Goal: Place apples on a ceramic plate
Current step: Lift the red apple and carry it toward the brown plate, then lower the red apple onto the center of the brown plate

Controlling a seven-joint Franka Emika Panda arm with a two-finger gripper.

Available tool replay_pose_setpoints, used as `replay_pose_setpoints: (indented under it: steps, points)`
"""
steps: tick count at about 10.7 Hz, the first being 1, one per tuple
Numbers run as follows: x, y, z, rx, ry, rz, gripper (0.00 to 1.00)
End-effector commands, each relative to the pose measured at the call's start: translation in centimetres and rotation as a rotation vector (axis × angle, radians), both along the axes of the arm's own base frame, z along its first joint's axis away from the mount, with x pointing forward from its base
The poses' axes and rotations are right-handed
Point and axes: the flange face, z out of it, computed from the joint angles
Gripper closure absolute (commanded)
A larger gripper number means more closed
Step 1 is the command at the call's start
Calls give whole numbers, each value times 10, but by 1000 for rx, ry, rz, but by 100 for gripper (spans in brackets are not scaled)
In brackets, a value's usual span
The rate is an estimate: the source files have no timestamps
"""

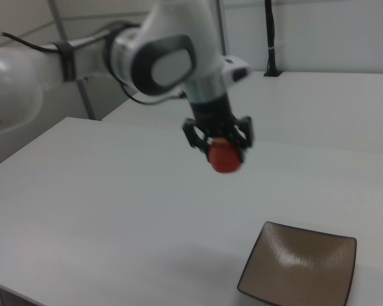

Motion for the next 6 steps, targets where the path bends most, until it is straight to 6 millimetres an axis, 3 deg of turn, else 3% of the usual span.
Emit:
replay_pose_setpoints:
  steps: [1,3,6]
  points:
    - [-7,-73,-57,33,-17,19,64]
    - [-10,-117,-93,35,-24,8,64]
    - [-16,-146,-139,10,-4,30,64]
